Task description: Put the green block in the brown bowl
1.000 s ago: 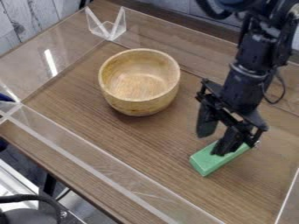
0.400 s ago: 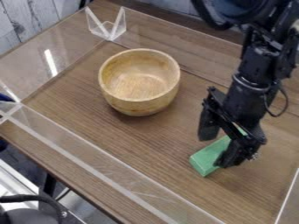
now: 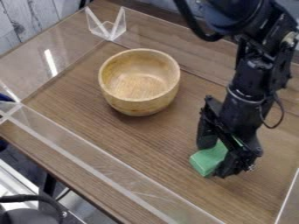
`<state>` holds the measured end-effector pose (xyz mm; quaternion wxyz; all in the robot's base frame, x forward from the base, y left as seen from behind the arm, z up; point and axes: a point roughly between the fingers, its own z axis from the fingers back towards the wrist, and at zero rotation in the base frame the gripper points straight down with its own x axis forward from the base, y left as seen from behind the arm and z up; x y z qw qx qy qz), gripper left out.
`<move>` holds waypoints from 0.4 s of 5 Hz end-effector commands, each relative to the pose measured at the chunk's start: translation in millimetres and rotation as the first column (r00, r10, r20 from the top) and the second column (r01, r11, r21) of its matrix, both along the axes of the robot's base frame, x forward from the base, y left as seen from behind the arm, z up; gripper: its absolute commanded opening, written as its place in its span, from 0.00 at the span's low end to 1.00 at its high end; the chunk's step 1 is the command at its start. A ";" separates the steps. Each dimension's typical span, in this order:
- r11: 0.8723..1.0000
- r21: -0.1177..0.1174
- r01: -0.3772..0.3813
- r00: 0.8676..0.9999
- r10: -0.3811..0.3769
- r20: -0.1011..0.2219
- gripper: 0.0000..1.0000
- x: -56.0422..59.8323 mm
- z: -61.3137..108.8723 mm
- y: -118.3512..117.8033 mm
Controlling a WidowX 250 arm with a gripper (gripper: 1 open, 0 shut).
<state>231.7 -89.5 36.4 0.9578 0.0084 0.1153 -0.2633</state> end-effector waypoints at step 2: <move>0.999 -0.042 -0.026 0.991 0.031 0.129 1.00 -1.5 7.4 2.3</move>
